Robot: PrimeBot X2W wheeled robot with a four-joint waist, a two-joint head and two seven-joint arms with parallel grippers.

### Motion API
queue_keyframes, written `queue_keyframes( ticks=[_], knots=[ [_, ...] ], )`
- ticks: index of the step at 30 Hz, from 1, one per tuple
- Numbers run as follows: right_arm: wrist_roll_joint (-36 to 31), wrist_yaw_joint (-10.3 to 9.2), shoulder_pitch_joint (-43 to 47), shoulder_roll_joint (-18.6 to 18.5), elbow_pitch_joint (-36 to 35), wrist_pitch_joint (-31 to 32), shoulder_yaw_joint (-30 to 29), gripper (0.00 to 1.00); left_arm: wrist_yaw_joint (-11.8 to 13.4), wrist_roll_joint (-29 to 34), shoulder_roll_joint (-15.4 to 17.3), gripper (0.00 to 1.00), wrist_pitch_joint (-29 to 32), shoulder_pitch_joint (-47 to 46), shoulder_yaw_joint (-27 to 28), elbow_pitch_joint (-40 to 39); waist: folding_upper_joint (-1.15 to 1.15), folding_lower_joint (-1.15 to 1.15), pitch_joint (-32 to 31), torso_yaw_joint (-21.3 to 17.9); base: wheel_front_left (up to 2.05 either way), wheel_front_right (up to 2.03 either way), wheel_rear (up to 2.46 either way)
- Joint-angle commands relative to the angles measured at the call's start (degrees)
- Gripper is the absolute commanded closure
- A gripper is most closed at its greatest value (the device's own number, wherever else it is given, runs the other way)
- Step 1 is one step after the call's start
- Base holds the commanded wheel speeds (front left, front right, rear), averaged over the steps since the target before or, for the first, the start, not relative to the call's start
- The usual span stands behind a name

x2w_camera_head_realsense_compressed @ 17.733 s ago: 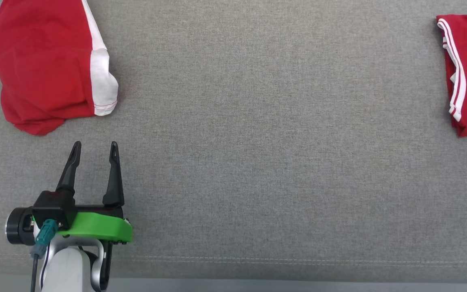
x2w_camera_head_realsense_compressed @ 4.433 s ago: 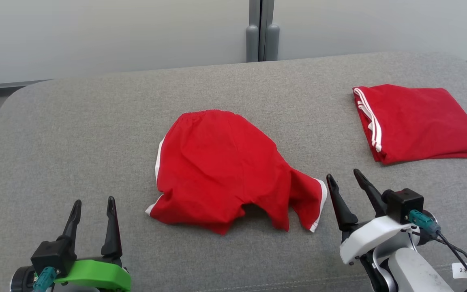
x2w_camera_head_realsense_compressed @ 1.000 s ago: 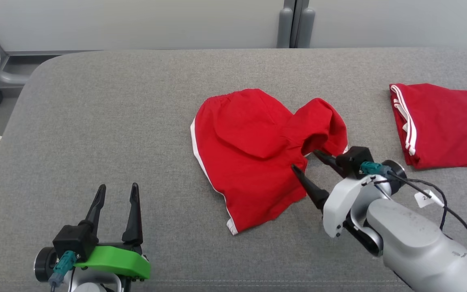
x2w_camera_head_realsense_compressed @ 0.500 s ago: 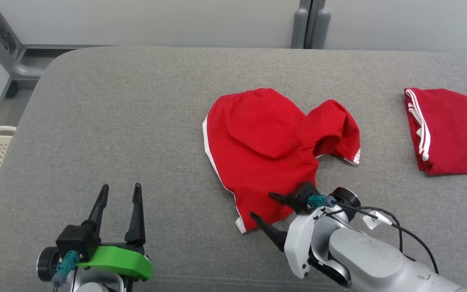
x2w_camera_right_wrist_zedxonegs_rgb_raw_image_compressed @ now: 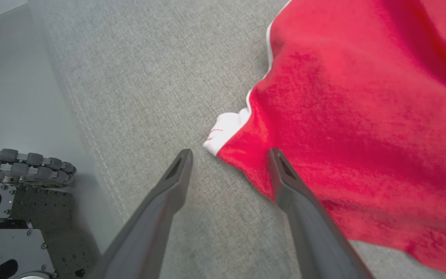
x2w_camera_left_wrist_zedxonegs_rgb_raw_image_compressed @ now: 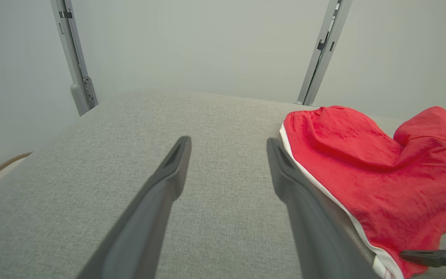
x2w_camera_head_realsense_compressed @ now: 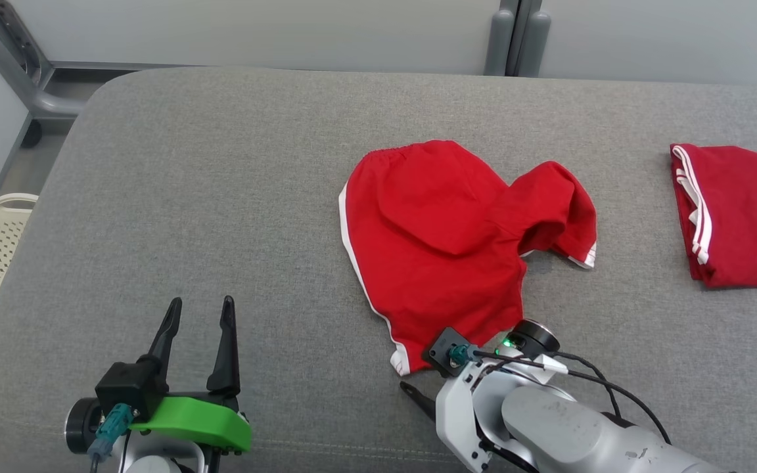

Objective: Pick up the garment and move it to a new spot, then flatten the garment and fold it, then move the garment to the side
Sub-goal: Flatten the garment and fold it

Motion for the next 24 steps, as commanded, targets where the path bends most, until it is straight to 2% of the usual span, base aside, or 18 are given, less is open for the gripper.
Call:
queue_keyframes(
  ticks=[1, 2, 3, 4, 9, 14, 16, 17, 24],
  knots=[
    [-0.80, -0.11, -0.74, 0.11, 1.13, -0.42, 0.38, 0.19, 0.15, 0.00, 0.08, 0.00, -0.25, -0.88, 0.16, 0.24, 0.00, 0.00, -0.05, 0.24, 0.00, 0.00, 0.00],
    [-0.86, -0.10, -0.77, 0.57, 1.92, -0.82, 0.56, 0.59, 0.13, 0.00, 0.08, 0.00, -0.25, -0.86, 0.27, 0.28, 0.00, 0.00, -0.08, 0.32, 0.00, 0.00, 0.00],
    [-1.37, -0.10, -1.05, 0.85, 2.74, -1.52, 0.70, 0.95, 0.12, 0.00, 0.08, 0.00, -0.25, -0.82, 0.36, 0.29, 0.00, 0.00, -0.12, 0.36, 0.00, 0.00, 0.00],
    [-1.79, -0.11, -1.40, 0.92, 3.60, -2.04, 0.84, 1.00, 0.13, 0.00, 0.08, 0.00, -0.25, -0.76, 0.44, 0.28, 0.00, 0.00, -0.17, 0.36, 0.00, 0.00, 0.00],
    [-0.12, -0.10, -1.27, 1.34, 5.72, -5.43, 0.98, 1.00, 0.47, -0.10, 0.08, 0.00, -0.25, 0.14, 0.83, 0.12, 0.00, 0.00, -0.85, -0.49, 0.00, 0.00, 0.00],
    [1.39, -0.10, -0.43, -1.39, 2.96, -7.37, 1.92, 1.00, 0.60, -0.08, 0.08, 0.00, -0.25, 1.01, 0.80, -0.14, 0.00, 0.00, -1.42, -2.21, 0.00, 0.00, 0.00],
    [1.73, -0.11, -0.13, -3.34, 0.70, -7.63, 2.36, 1.00, 0.59, -0.09, 0.08, 0.00, -0.25, 1.18, 0.80, -0.14, 0.00, 0.00, -1.58, -2.99, 0.00, 0.00, 0.00],
    [1.83, -0.11, 0.44, -5.94, -1.67, -7.46, 2.65, 1.00, 0.58, -0.06, 0.08, 0.00, -0.25, 1.44, 0.85, -0.15, 0.00, 0.00, -1.72, -3.90, 0.00, 0.00, 0.00],
    [-1.09, -0.10, 0.99, -14.48, -13.84, -2.71, 3.33, 1.00, 0.16, 0.71, 0.08, 0.00, -0.25, 1.51, 1.43, -0.16, 0.00, 0.00, -1.81, -7.43, 0.00, 0.00, 0.00]
  ],
)
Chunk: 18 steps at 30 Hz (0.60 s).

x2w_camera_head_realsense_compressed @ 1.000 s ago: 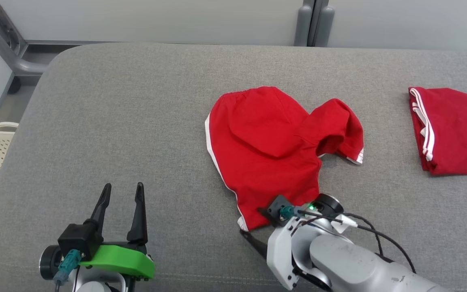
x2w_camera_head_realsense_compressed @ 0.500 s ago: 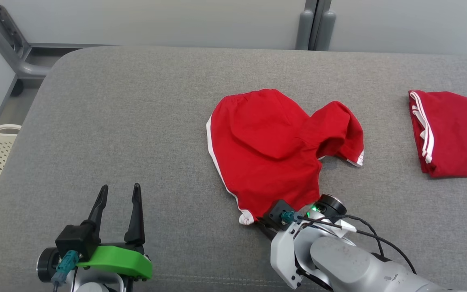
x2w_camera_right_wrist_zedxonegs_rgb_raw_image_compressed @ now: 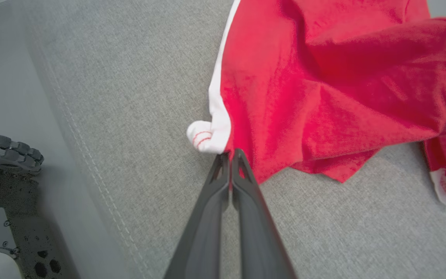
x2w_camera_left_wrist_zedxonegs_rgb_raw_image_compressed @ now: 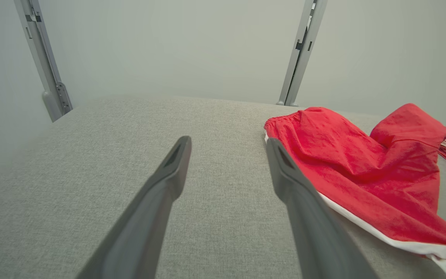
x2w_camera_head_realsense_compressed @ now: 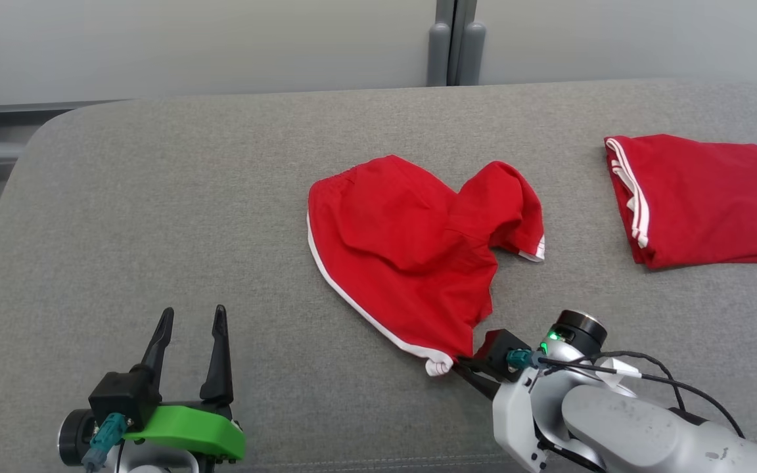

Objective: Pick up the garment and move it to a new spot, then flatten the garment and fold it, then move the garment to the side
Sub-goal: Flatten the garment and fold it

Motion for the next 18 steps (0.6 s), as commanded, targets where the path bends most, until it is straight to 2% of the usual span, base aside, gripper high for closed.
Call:
queue_keyframes(
  ticks=[1, 10, 13, 18],
  knots=[
    [-0.62, -0.09, 0.85, -2.15, -2.67, 1.49, 0.08, 1.00, -0.18, 0.53, 0.08, 0.00, -0.25, 0.03, 0.23, -0.03, 0.00, 0.00, -0.09, -1.67, 0.00, 0.00, 0.00],
    [-0.55, -0.09, 3.68, -14.60, -18.88, 11.64, 0.18, 1.00, -0.44, 0.67, 0.09, 0.00, -0.24, -0.70, 0.05, 0.22, 0.00, 0.00, 0.08, -3.41, 0.00, 0.00, 0.00],
    [-1.48, -0.10, 3.08, -17.90, -20.67, 12.53, -1.81, 1.00, -0.29, 0.65, 0.10, 0.00, -0.25, -0.46, -0.05, -0.01, 0.00, 0.00, 0.15, -3.52, 0.00, 0.00, 0.00],
    [-3.32, -0.09, 4.06, -20.27, -21.59, 13.20, -5.49, 1.00, -0.34, 0.72, 0.09, 0.00, -0.25, -0.52, -0.44, 0.00, 0.00, 0.00, 0.34, -3.33, 0.00, 0.00, 0.00]
  ],
)
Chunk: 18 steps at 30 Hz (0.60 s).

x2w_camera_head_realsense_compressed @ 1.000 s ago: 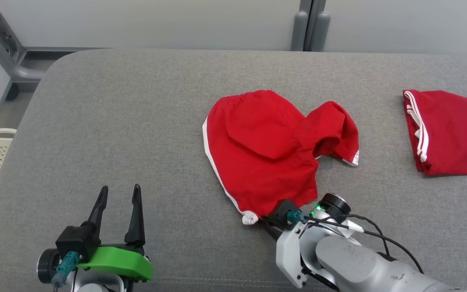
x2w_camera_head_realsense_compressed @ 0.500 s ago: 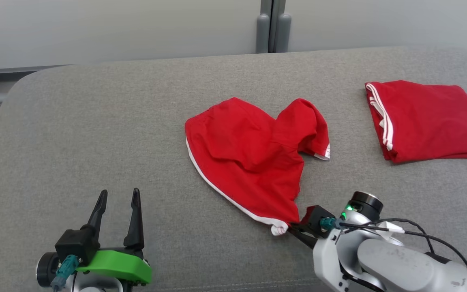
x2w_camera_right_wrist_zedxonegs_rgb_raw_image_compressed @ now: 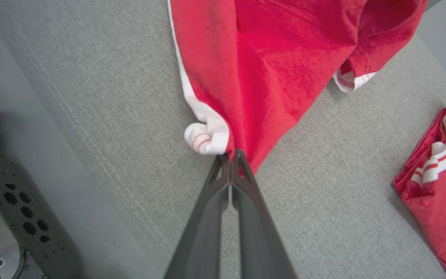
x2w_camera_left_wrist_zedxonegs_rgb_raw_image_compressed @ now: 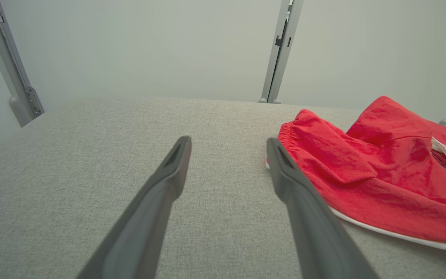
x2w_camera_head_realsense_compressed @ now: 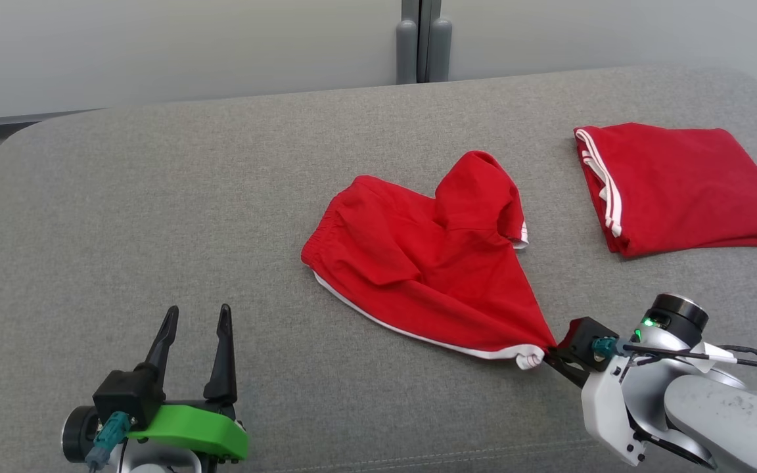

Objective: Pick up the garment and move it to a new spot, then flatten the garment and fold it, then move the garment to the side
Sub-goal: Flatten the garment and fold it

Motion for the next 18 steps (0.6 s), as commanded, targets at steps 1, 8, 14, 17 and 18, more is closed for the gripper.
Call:
queue_keyframes(
  ticks=[1, 8, 14, 17, 18],
  knots=[
    [-0.64, -0.09, 1.20, -0.45, -0.20, 0.22, -0.58, 1.00, 0.05, 0.41, 0.10, 0.00, -0.25, -0.45, -0.13, 0.11, 0.00, 0.00, 0.12, 0.20, 0.00, 0.00, 0.00],
    [-0.75, -0.09, 2.95, 0.06, 2.15, 0.33, -2.61, 1.00, -0.36, 0.64, 0.11, 0.00, -0.25, -1.06, -0.04, 0.78, 0.00, 0.00, 0.57, 0.51, 0.00, 0.00, 0.00],
    [2.82, -0.09, 5.30, 1.81, 2.41, -3.79, -7.68, 0.00, -0.42, 0.97, 0.10, 0.00, -0.24, -0.68, 1.14, 0.81, 0.00, 0.00, 0.69, -0.77, 0.00, 0.00, 0.00],
    [6.09, -0.10, 6.62, 1.59, 0.88, -5.59, -11.03, 0.00, -0.38, 0.87, 0.10, 0.00, -0.25, -0.55, 1.30, 0.60, 0.00, 0.00, 0.61, -1.68, 0.00, 0.00, 0.00],
    [6.81, -0.10, 7.01, 1.21, 0.36, -6.09, -12.22, 0.00, -0.26, 0.81, 0.10, 0.00, -0.25, -0.43, 1.26, 0.42, 0.00, 0.00, 0.62, -2.00, 0.00, 0.00, 0.00]
  ],
)
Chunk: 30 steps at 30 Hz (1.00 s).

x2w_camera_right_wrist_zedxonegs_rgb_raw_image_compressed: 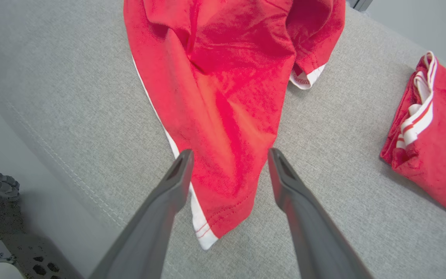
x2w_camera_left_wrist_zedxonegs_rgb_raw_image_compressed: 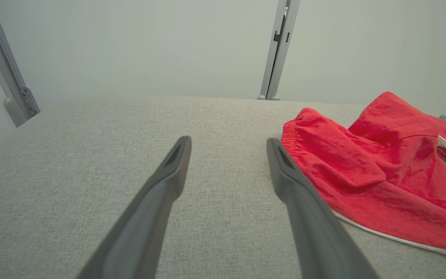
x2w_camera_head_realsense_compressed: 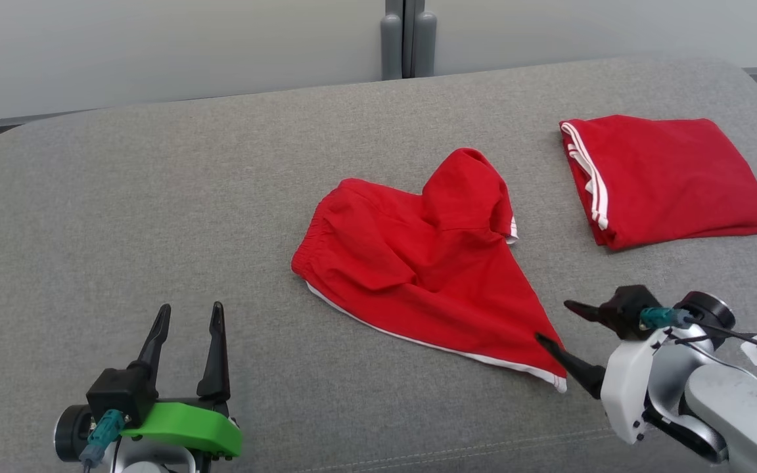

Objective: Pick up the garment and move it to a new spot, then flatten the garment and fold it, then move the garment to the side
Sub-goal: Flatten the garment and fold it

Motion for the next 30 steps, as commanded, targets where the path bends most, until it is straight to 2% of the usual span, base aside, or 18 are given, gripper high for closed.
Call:
queue_keyframes(
  ticks=[1, 6, 11, 19, 25, 30],
  knots=[
    [0.53, -0.10, 0.93, -0.54, -0.46, -0.59, -1.03, 0.00, 0.13, -0.05, 0.10, 0.00, -0.25, 0.15, 0.05, -0.31, 0.00, 0.00, 0.00, -0.69, 0.00, 0.00, 0.00],
    [2.03, -0.09, 3.96, -0.64, -1.06, -2.94, -7.96, 0.00, 0.12, 0.04, 0.10, 0.00, -0.25, 0.28, 0.24, -0.49, 0.00, 0.00, 0.53, -2.13, 0.00, 0.00, 0.00],
    [0.87, -0.09, 8.14, 1.75, 0.99, -5.12, -15.08, 0.00, -0.17, 0.46, 0.11, 0.00, -0.25, -0.36, 0.28, -0.25, 0.00, 0.00, 1.28, -3.13, 0.00, 0.00, 0.00],
    [-2.36, -0.09, 14.97, 10.54, 4.18, -13.47, -29.51, 0.00, -0.67, 1.32, 0.14, 0.00, -0.24, -1.60, 0.79, 0.01, 0.00, 0.00, 1.99, -4.64, 0.00, 0.00, 0.00],
    [-6.34, -0.08, 17.18, 17.45, 4.16, -14.79, -32.68, 0.00, -1.03, 1.69, 1.93, 0.00, -0.25, -3.98, -0.04, 1.75, 0.00, 0.00, 2.72, -6.43, 0.00, 0.00, 0.00],
    [-7.23, -0.08, 16.01, 18.56, 4.30, -14.63, -32.36, 0.00, -1.16, 1.58, 4.05, 0.00, -0.25, -6.74, -2.46, 4.53, 0.00, 0.00, 3.34, -7.44, 0.00, 0.00, 0.00]
  ],
)
